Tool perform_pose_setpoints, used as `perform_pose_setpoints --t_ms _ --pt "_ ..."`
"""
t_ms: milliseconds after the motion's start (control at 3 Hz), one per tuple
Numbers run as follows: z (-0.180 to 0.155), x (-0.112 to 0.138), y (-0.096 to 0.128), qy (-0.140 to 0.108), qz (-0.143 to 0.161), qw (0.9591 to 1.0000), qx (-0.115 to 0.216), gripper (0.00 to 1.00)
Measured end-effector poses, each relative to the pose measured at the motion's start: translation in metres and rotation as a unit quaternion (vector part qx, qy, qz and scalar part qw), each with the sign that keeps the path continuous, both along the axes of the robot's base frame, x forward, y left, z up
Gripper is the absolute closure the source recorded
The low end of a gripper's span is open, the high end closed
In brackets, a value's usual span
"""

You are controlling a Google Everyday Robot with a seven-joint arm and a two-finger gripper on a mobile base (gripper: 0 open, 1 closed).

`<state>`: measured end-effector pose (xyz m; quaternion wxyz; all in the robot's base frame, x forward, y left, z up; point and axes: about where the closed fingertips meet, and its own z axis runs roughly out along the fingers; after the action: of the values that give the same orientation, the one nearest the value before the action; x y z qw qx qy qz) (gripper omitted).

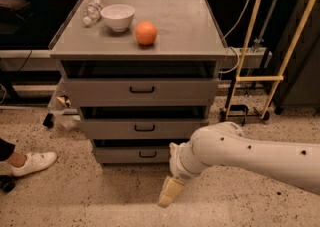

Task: Open middle drawer

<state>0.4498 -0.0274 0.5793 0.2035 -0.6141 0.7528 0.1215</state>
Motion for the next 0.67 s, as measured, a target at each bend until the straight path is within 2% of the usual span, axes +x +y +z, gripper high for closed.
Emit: perform_pose_setpoints --t_ms 333,667 --pt "0.0 0.0 0.0 0.0 0.0 1.0 0.0 0.0" --pt "-0.001 0.027 -0.008 -0.031 -0.031 0.999 -0.009 0.0"
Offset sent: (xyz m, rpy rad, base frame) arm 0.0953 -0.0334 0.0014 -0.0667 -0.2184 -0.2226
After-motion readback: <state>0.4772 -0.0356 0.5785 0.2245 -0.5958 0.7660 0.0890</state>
